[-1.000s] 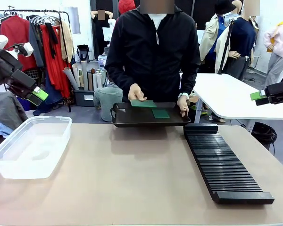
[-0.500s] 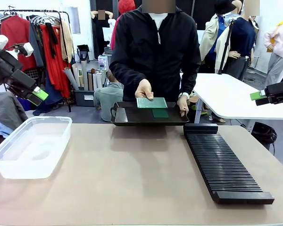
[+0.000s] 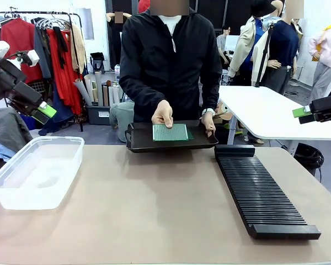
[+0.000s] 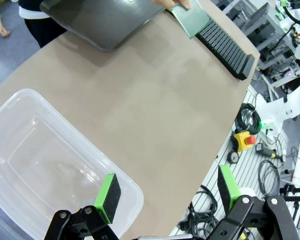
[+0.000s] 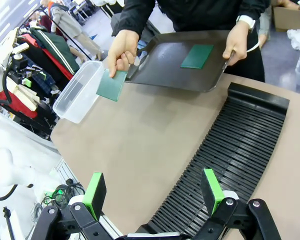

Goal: Sort PCBs into racks and boxes based on the side picked up.
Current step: Pick up the Blank PCB handed by the Human.

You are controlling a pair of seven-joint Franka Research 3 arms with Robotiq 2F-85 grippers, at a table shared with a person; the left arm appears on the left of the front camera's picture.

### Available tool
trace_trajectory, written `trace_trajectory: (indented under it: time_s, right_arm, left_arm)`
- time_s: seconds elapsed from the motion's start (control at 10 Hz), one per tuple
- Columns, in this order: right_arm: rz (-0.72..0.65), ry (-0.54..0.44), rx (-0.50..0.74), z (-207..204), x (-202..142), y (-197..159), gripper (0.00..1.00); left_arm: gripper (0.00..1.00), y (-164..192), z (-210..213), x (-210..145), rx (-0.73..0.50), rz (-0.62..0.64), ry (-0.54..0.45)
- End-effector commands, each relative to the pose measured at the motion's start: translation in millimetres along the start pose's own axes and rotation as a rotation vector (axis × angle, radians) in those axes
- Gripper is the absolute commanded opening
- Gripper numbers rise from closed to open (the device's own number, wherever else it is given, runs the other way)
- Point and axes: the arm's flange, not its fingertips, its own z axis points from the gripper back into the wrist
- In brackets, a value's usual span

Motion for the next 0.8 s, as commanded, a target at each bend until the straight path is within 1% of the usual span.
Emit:
trace_trajectory:
  time_s: [0.0,0.1,0.3,0.5,0.6,0.7]
  right_arm:
    - [0.005,-0.019,0.014,-1,3,0,1.0]
    - [0.0,0.0,0.0,0,0,0,1.0]
    - [-0.003,-0.003,0.12,-6,7,-14,1.0]
    - [-0.002,0.017,0.242,-22,5,-22,1.0]
    - [0.004,0.043,0.294,-33,5,-24,1.0]
    - [0.006,0.052,0.318,-41,4,-25,1.0]
  left_arm:
    - [1.0,0,1,0,-0.005,-0.003,-0.002]
    - [1.0,0,1,0,-0.005,-0.003,-0.002]
    - [1.0,0,1,0,-0.005,-0.003,-0.002]
    - [1.0,0,1,0,-0.005,-0.003,-0.002]
    - [1.0,0,1,0,-0.005,-0.003,-0.002]
    - [1.0,0,1,0,-0.005,-0.003,-0.002]
